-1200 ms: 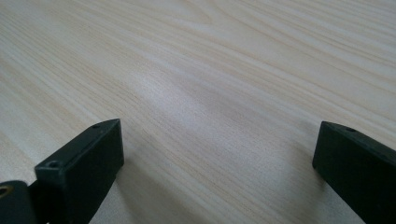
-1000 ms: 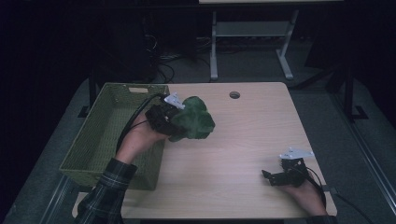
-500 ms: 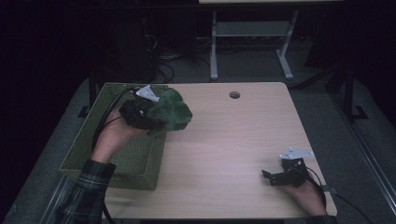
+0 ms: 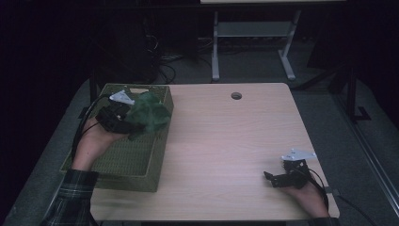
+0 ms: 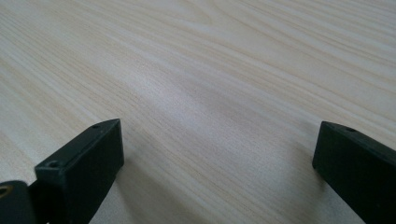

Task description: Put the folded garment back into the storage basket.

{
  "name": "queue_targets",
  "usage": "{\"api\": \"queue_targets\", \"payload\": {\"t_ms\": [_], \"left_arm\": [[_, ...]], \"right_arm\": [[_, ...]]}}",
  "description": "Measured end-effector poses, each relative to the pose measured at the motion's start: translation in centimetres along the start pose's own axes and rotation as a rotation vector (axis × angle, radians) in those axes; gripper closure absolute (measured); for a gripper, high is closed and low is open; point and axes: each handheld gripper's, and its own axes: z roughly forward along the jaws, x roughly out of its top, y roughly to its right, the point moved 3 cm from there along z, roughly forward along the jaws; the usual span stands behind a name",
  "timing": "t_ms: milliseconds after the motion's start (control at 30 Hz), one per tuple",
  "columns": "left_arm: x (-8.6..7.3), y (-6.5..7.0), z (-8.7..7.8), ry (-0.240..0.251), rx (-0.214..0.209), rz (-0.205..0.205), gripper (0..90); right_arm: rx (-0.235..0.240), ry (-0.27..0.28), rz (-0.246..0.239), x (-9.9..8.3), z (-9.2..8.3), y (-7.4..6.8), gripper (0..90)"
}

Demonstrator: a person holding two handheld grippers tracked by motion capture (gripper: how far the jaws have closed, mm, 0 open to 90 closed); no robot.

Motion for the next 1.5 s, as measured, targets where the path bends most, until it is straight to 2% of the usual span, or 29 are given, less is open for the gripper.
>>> {"api": "queue_targets", "payload": {"t_ms": [167,533,867,1033,1167,1267,1367,1500], "left_arm": [[-1.8,-1.1,0.5,0.012,0.016,-0.045,63.7],[-5.5,-3.5,2.6,0.005,0.032,-0.136,63.7],[-8.3,-4.7,5.5,-0.036,0.056,-0.172,63.6],[-9.2,-4.9,6.6,-0.051,0.059,-0.182,63.5],[-9.5,-4.9,7.1,-0.068,0.063,-0.171,63.3],[-9.8,-5.0,7.5,-0.080,0.059,-0.188,63.3],[-10.1,-5.1,8.0,-0.121,0.069,-0.196,63.2],[-10.3,-5.2,8.3,-0.145,0.060,-0.220,62.6]], "right_arm": [[0.000,-0.001,0.000,0.0,0.0,0.0,1.7],[0.000,-0.001,0.000,0.0,0.0,0.0,1.7],[0.000,-0.001,0.000,0.0,0.0,0.0,1.7],[-0.001,0.001,-0.004,0.0,0.0,0.0,1.7],[-0.001,0.001,-0.004,0.0,0.0,0.0,1.7],[-0.001,0.001,-0.005,0.0,0.0,0.0,1.7],[0.000,0.001,-0.003,0.0,0.0,0.0,1.7],[0.000,0.001,-0.005,0.0,0.0,0.0,1.7]]}}
